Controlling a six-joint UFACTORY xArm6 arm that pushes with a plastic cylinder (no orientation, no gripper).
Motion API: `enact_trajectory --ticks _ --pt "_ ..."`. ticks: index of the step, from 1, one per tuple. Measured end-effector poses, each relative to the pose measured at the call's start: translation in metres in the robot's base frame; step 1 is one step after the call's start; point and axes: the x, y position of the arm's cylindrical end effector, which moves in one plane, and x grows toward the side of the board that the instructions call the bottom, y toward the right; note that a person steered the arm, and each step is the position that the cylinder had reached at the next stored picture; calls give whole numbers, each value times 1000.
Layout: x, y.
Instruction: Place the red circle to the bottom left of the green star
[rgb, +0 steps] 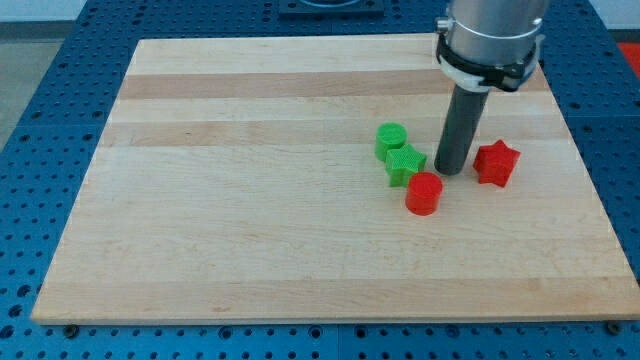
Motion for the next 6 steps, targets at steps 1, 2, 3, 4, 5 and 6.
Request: enact_trajectory --ticks 1,2,3,4,5,6 --pt "19 0" --pt "32 -9" --pt "31 -37" --pt "31 -55" --pt "31 -38" --pt "38 -22"
